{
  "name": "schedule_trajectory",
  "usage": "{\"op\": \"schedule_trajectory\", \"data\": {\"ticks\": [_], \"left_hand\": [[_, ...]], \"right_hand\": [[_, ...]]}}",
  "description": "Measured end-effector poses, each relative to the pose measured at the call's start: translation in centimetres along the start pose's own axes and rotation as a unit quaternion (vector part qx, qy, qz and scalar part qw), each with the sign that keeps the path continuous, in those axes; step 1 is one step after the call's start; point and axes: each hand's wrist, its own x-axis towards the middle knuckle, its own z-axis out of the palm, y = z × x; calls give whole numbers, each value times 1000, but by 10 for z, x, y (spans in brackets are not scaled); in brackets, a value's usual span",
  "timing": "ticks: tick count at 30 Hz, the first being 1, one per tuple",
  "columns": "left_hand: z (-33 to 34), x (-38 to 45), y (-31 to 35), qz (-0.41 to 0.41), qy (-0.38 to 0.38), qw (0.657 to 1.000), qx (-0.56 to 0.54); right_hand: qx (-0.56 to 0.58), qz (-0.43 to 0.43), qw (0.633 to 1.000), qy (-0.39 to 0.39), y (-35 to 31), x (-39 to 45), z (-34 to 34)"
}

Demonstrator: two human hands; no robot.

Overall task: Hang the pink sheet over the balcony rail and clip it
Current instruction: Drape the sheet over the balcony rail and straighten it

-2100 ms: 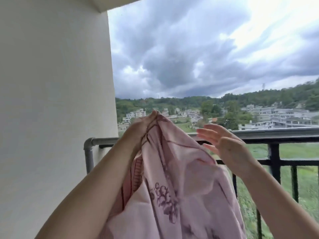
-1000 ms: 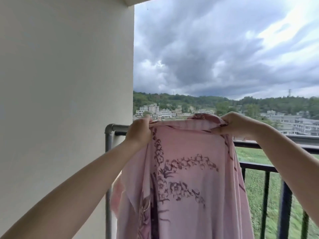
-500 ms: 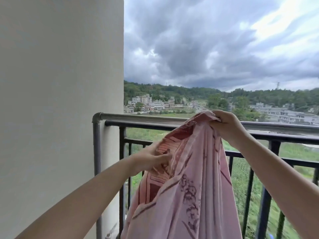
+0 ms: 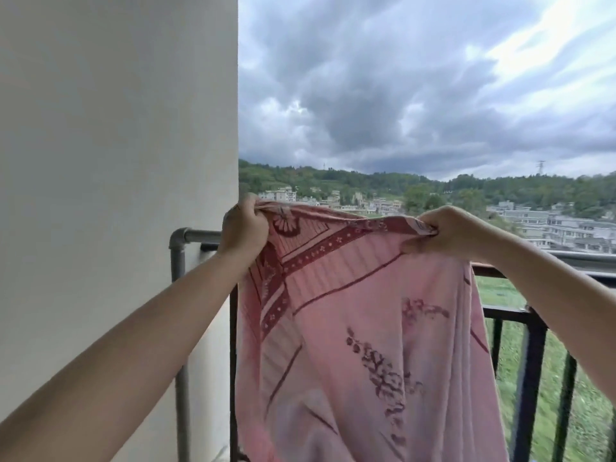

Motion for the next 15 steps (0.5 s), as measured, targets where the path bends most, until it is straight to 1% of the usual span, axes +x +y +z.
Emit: {"op": "schedule_trajectory", "data": {"ticks": [1,2,4,5,7,10,12,15], "left_hand": [[-6,5,9,57,24,997,45],[-10,11,14,110,33,990,83],[-14,26,17,184,57,963,191],[-18,35,16,203,72,943,255],[-27,53,13,190,74,915,348],[-40,79,7,156,73,884,435],[-51,97,-3,148,88,857,486],[-70,129,-20,170,118,840,502]], "right_hand": [[-17,-1,1000,-11,-2,5,-4],[-41,-3,999,-17,-5,10,-11],[-87,-16,996,-9,-14,22,-27],[-105,-22,994,11,-21,30,-36],[-123,-35,988,83,-32,53,-48],[-174,-45,964,198,-47,92,-50],[-237,-60,935,257,-53,117,-45],[-328,-91,876,342,-59,159,-33]]}}
